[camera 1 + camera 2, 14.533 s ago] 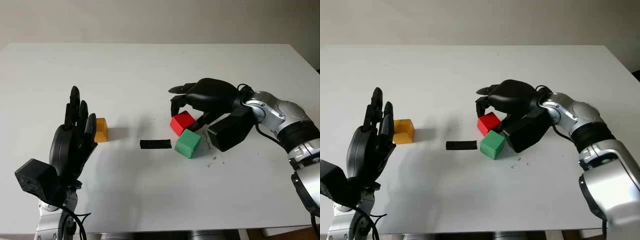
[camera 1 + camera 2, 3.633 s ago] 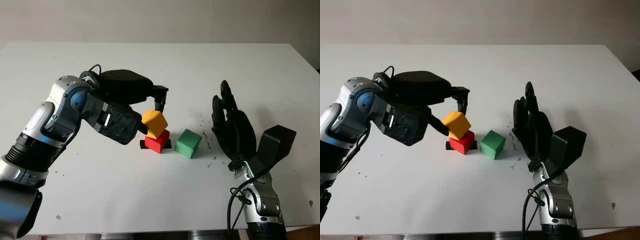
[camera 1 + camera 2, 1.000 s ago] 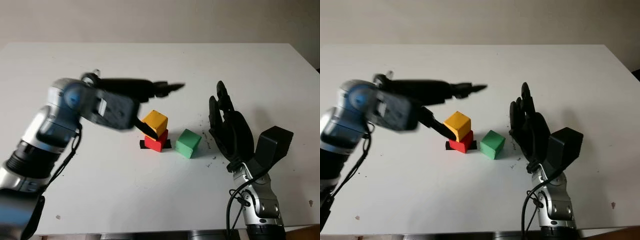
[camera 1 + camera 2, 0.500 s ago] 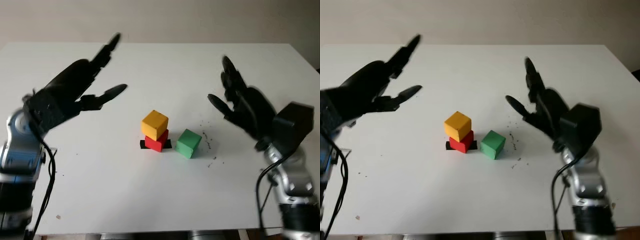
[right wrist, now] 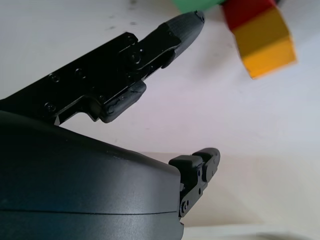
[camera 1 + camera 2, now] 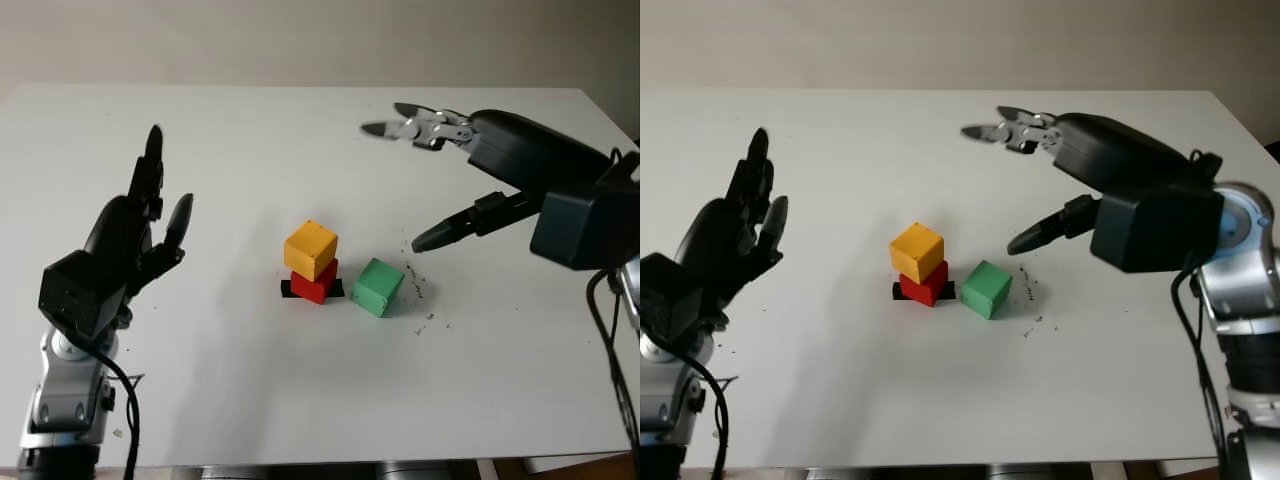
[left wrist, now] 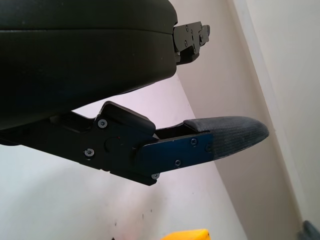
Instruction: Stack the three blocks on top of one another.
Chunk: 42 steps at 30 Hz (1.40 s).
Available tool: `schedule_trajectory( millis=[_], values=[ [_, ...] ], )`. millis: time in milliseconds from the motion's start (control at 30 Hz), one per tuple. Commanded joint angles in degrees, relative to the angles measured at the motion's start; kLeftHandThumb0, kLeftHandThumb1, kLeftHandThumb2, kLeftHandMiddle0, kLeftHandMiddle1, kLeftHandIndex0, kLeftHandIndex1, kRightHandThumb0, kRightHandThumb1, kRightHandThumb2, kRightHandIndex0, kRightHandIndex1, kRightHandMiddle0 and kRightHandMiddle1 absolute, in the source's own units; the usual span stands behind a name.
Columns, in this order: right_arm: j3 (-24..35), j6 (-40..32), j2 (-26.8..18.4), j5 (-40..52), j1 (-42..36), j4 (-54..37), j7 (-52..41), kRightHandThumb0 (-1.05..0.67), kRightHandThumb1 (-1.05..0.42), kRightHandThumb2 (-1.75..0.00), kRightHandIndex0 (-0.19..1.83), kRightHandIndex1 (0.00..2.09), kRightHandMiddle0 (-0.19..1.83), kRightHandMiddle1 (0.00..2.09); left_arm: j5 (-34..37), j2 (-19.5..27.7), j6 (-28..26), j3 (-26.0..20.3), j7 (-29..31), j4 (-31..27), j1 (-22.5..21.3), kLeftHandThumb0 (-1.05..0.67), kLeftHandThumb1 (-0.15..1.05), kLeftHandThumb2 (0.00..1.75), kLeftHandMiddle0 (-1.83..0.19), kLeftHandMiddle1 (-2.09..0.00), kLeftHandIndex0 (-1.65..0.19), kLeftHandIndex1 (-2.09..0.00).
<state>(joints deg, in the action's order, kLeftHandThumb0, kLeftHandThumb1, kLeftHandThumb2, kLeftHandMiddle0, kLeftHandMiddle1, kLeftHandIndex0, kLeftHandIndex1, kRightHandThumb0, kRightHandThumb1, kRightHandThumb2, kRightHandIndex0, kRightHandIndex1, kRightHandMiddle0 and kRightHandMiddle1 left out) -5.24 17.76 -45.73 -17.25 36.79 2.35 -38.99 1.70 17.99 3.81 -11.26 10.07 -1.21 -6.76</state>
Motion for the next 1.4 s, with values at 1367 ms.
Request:
schedule_trajectory(
  millis=[1367],
  values=[
    [-12.73,19.38,2.14,-11.63,0.55,13.84,2.79,-0.64,-0.87,-0.06,0.03,0.04,0.56,0.05,-1.29,-2.3,-2.55,0.58,-3.76,-3.26,3.1,-0.83,1.05,0.57,0.19,-0.05,0.19,-0.03]
  ],
)
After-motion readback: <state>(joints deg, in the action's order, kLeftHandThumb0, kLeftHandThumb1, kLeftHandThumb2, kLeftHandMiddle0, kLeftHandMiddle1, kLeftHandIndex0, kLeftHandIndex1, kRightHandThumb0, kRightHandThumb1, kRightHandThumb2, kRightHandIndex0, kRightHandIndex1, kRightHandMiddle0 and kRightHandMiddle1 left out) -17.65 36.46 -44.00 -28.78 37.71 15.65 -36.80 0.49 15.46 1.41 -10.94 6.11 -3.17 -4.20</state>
